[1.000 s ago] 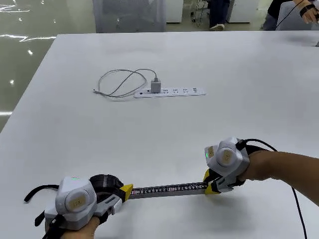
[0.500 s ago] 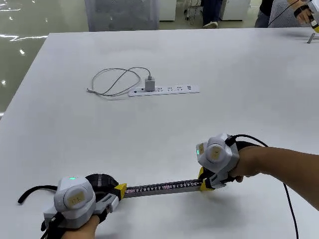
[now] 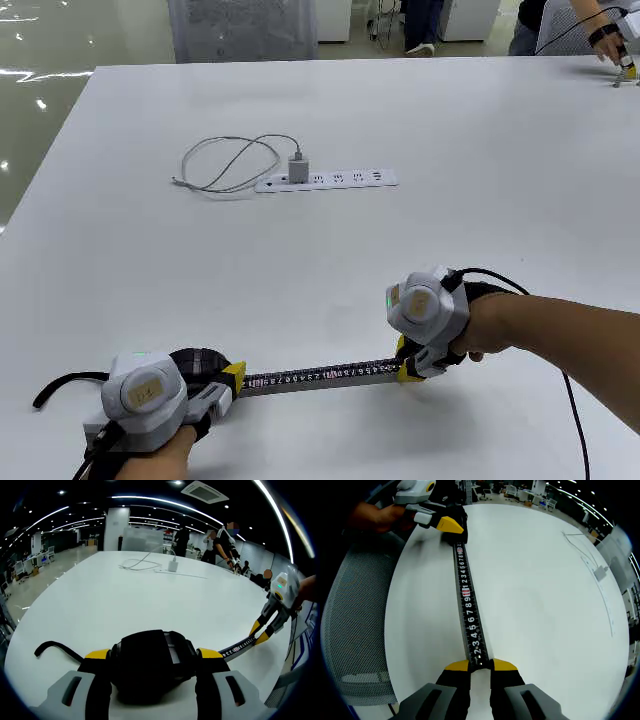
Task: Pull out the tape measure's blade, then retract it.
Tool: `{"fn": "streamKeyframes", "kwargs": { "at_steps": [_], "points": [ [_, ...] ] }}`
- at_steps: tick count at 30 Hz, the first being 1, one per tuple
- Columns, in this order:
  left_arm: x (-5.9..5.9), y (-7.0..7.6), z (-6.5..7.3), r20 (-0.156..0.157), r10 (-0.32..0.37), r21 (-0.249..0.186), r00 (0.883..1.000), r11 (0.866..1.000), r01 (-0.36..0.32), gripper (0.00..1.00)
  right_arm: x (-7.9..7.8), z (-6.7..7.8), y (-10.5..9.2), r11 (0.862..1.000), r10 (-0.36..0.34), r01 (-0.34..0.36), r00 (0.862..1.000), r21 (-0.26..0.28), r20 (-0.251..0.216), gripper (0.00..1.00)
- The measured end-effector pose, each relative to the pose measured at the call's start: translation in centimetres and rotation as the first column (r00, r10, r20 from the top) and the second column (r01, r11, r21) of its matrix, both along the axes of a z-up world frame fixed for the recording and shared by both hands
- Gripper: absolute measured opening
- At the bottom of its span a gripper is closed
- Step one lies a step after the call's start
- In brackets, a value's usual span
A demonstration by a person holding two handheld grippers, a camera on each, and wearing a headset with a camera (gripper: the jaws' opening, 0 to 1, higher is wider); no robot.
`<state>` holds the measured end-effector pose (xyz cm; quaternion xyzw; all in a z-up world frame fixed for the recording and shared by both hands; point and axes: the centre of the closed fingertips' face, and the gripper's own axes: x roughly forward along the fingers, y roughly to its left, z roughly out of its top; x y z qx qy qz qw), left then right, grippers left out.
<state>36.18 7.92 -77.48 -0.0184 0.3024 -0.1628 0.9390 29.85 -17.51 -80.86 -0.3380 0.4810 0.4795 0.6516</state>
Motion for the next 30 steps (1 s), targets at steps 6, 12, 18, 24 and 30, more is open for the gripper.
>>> {"fn": "streamKeyframes", "kwargs": {
  "at_steps": [6,12,18,24,30],
  "points": [
    [-0.14,0.07,-0.08,-0.03,-0.024,0.036,0.999,0.999,0.025,0.63,0.02,0.0,0.05,1.0,-0.008,0.008,1.0,0.01,0.003,0.1],
    [-0.13,0.06,-0.22,-0.044,-0.023,0.031,0.999,0.999,0.024,0.63,0.05,-0.03,0.15,1.0,0.01,-0.01,1.0,0.006,-0.004,0.09],
    [-0.11,-0.01,-0.31,-0.037,-0.039,0.027,0.999,0.999,0.04,0.63,0.08,-0.06,0.27,1.0,-0.014,0.014,1.0,0.001,-0.006,0.1],
    [-0.1,-0.03,-0.27,-0.038,-0.037,0.024,0.999,0.999,0.038,0.63,0.18,-0.06,0.4,1.0,-0.008,0.008,1.0,0.002,-0.008,0.1],
    [-0.03,-0.06,-0.34,-0.046,-0.036,0.022,0.998,0.999,0.037,0.63,0.3,-0.01,0.51,1.0,-0.01,0.01,1.0,-0.005,-0.012,0.1]
  ]
}}
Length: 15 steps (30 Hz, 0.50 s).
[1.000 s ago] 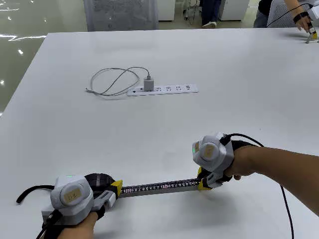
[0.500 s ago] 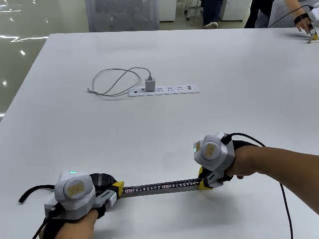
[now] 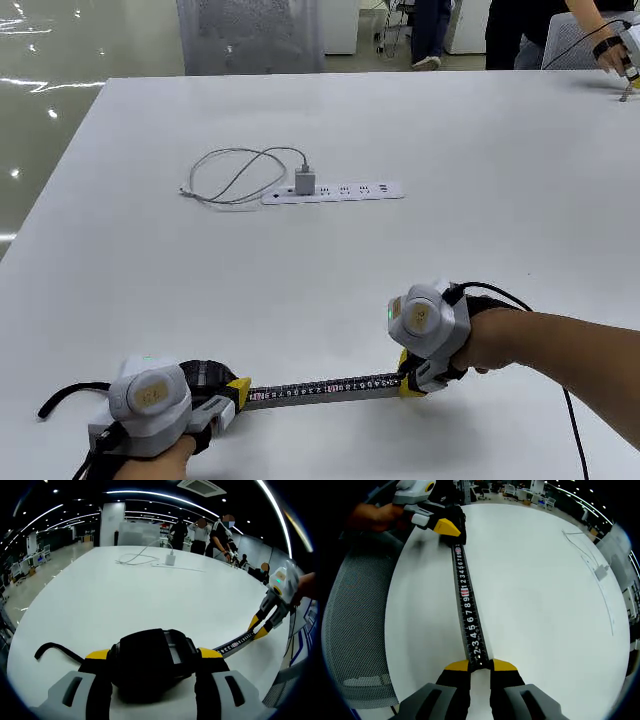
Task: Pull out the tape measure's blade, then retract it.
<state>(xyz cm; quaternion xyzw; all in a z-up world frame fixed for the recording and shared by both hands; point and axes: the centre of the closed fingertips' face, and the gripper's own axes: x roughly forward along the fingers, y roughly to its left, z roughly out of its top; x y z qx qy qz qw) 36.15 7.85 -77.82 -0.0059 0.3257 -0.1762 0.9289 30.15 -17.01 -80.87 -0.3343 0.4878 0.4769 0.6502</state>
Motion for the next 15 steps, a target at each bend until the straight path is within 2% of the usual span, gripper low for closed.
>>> {"fn": "streamKeyframes", "kwargs": {
  "at_steps": [4,15],
  "points": [
    [0.01,0.0,0.0,-0.005,-0.001,-0.001,1.0,1.0,0.001,0.63,-0.01,0.0,0.05,1.0,0.001,-0.001,1.0,-0.01,-0.001,0.1],
    [0.0,0.01,-0.02,-0.012,-0.002,-0.003,1.0,1.0,0.002,0.63,0.05,0.04,0.24,1.0,-0.001,0.001,1.0,0.005,0.006,0.1]
  ]
}}
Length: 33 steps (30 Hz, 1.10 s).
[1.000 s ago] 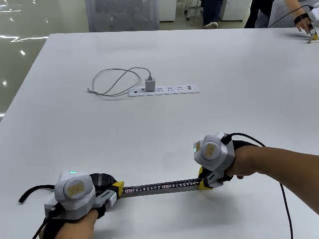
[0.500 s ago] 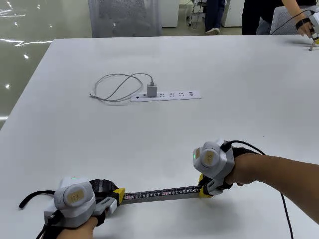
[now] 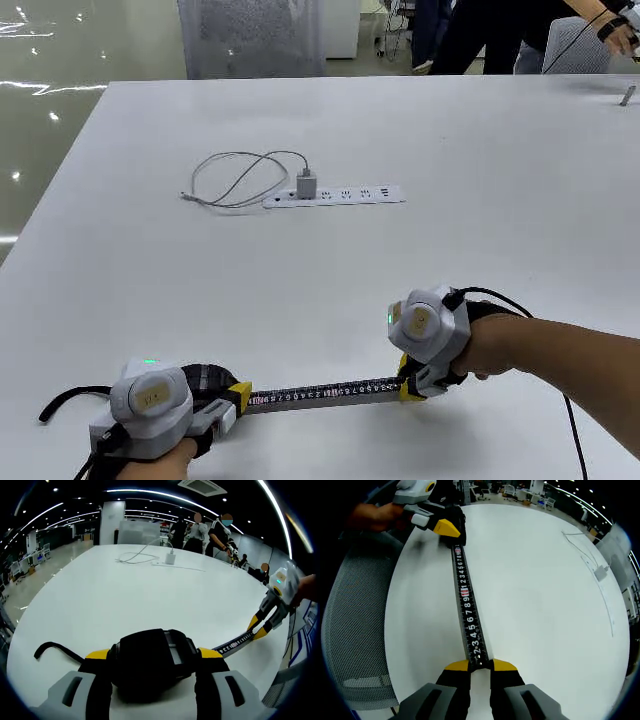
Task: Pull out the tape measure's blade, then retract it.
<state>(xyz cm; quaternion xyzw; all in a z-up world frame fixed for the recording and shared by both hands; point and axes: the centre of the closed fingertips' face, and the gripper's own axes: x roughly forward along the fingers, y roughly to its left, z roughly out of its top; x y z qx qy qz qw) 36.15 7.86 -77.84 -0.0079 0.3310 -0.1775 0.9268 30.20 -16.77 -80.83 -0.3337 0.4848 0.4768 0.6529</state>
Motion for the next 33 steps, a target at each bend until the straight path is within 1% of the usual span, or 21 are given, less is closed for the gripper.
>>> {"fn": "streamKeyframes", "kwargs": {
  "at_steps": [4,8,13,22,24,28,33],
  "points": [
    [-0.04,0.01,0.0,-0.007,-0.003,0.0,1.0,1.0,0.003,0.63,0.0,0.01,0.1,1.0,0.009,-0.009,1.0,-0.002,-0.002,0.1],
    [-0.09,0.01,0.01,-0.019,-0.003,0.001,1.0,1.0,0.003,0.63,0.11,0.0,0.18,1.0,0.002,-0.002,1.0,-0.005,-0.003,0.1],
    [-0.09,0.03,-0.01,-0.017,-0.004,0.0,1.0,1.0,0.004,0.63,0.14,-0.02,0.34,1.0,-0.001,0.001,1.0,-0.006,-0.004,0.1],
    [-0.17,0.04,-0.03,-0.024,-0.005,0.003,1.0,1.0,0.005,0.63,0.04,-0.04,0.62,0.999,0.009,-0.009,1.0,-0.033,-0.008,0.09],
    [-0.18,0.05,-0.04,-0.025,-0.005,0.003,1.0,1.0,0.005,0.63,0.09,-0.05,0.59,1.0,-0.007,0.006,1.0,-0.029,-0.016,0.09],
    [-0.2,0.03,-0.07,-0.03,-0.005,0.004,1.0,1.0,0.005,0.63,0.12,-0.07,0.67,1.0,-0.013,0.013,1.0,-0.025,-0.021,0.1],
    [-0.17,0.03,-0.1,-0.029,-0.006,0.004,1.0,1.0,0.006,0.63,0.14,-0.12,0.83,0.999,-0.01,0.01,1.0,-0.032,-0.017,0.1]
  ]
}}
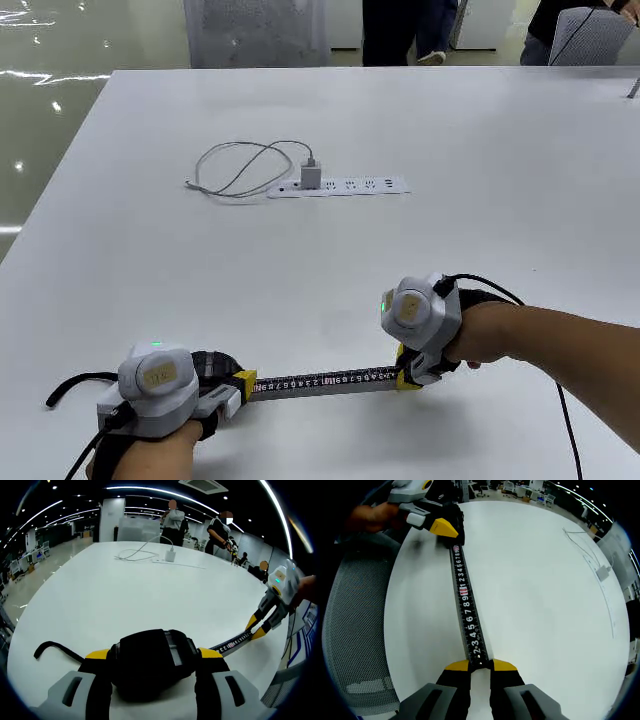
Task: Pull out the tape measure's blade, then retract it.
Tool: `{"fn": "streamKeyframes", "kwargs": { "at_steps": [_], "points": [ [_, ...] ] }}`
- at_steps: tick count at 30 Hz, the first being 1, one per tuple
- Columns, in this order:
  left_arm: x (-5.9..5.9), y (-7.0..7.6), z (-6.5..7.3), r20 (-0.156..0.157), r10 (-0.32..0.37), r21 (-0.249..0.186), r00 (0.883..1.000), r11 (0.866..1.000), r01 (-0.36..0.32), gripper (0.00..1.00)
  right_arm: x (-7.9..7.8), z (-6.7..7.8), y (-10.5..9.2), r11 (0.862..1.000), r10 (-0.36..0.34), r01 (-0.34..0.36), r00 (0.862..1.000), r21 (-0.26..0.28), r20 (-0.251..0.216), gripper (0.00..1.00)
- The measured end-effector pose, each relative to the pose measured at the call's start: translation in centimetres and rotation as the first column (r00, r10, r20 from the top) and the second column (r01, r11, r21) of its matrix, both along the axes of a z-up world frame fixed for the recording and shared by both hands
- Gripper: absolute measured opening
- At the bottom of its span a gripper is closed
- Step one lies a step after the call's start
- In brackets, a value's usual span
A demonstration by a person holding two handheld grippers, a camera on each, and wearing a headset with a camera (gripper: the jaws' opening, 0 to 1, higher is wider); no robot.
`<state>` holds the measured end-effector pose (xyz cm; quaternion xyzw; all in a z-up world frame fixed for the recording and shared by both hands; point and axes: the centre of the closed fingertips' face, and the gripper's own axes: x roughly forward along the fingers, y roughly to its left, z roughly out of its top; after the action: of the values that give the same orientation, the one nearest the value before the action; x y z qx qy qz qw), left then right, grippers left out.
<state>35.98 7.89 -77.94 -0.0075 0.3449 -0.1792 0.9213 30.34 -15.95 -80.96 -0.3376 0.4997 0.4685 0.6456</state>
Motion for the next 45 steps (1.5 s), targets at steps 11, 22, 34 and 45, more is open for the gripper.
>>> {"fn": "streamKeyframes", "kwargs": {
  "at_steps": [11,22,34,45],
  "points": [
    [0.0,0.0,0.0,0.0,-0.003,0.0,1.0,1.0,0.003,0.63,0.0,0.0,0.3,1.0,-0.007,0.007,1.0,0.012,-0.003,0.09],
    [0.0,0.0,-0.1,-0.002,-0.003,-0.003,1.0,1.0,0.003,0.63,0.1,-0.1,0.6,1.0,-0.009,0.009,1.0,-0.003,0.007,0.09],
    [0.1,0.0,0.0,-0.001,-0.009,0.001,1.0,1.0,0.009,0.63,0.2,0.0,0.9,1.0,-0.004,0.004,1.0,0.003,-0.004,0.09],
    [0.2,0.0,-0.1,-0.009,-0.017,-0.006,1.0,1.0,0.017,0.63,0.4,0.0,1.3,1.0,-0.012,0.012,1.0,0.006,0.008,0.09]
  ]
}}
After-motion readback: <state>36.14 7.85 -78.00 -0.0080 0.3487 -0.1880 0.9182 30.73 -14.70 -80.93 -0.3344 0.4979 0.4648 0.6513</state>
